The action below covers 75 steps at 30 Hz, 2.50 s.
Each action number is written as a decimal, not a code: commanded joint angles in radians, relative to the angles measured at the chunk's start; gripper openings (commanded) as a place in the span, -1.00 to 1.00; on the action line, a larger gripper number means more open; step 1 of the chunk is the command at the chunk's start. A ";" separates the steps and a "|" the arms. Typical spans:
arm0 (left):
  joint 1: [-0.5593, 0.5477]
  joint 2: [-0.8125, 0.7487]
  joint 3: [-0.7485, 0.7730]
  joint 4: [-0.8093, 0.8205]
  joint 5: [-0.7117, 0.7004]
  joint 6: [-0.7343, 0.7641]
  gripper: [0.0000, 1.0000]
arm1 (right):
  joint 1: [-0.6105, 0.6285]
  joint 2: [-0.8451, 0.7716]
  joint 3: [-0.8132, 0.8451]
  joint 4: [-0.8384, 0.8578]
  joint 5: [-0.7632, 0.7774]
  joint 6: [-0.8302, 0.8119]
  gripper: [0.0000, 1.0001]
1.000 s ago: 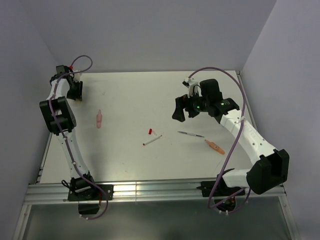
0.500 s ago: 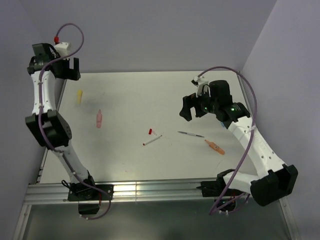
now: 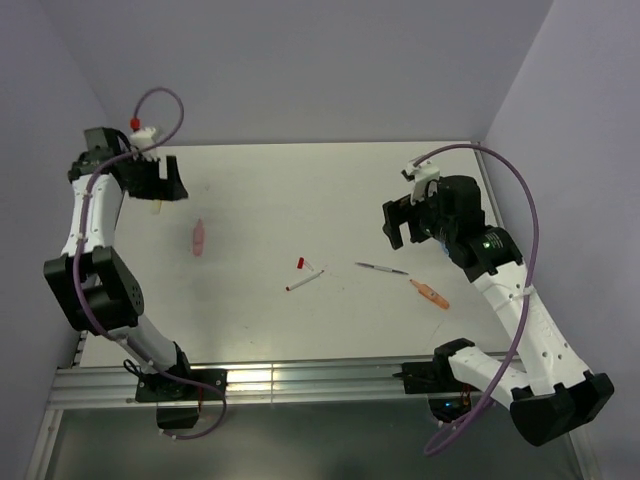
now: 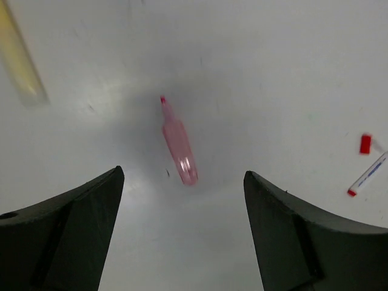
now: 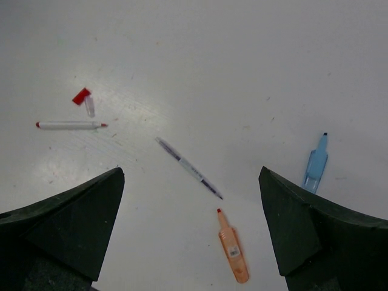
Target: Insert the pens into the pen caps
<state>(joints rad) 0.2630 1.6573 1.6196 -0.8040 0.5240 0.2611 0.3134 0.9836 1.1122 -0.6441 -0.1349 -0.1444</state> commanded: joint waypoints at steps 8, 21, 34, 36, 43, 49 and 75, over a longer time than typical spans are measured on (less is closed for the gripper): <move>-0.192 0.067 -0.313 0.153 -0.406 -0.144 0.47 | -0.005 0.044 -0.022 -0.042 -0.127 0.003 1.00; -0.209 0.164 -0.372 0.195 -0.467 -0.195 0.38 | -0.005 0.046 -0.026 -0.043 -0.172 0.000 1.00; -0.220 0.179 -0.468 0.298 -0.472 -0.197 0.12 | -0.007 0.069 -0.020 -0.043 -0.193 -0.009 1.00; -0.222 0.190 -0.449 0.302 -0.466 -0.197 0.11 | -0.005 0.067 -0.023 -0.043 -0.193 -0.009 1.00; -0.228 0.254 -0.348 0.293 -0.444 -0.194 0.15 | -0.005 0.067 -0.025 -0.043 -0.195 -0.011 1.00; -0.248 0.274 -0.313 0.301 -0.446 -0.198 0.11 | -0.005 0.067 -0.028 -0.043 -0.193 -0.017 0.99; -0.344 0.154 -0.067 -0.167 -0.015 -0.474 -1.00 | 0.387 0.168 -0.008 0.196 -0.353 -0.489 0.99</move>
<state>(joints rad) -0.0353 1.8706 1.5505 -0.8562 0.3779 -0.1375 0.6216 1.1091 1.1023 -0.5423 -0.4622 -0.5457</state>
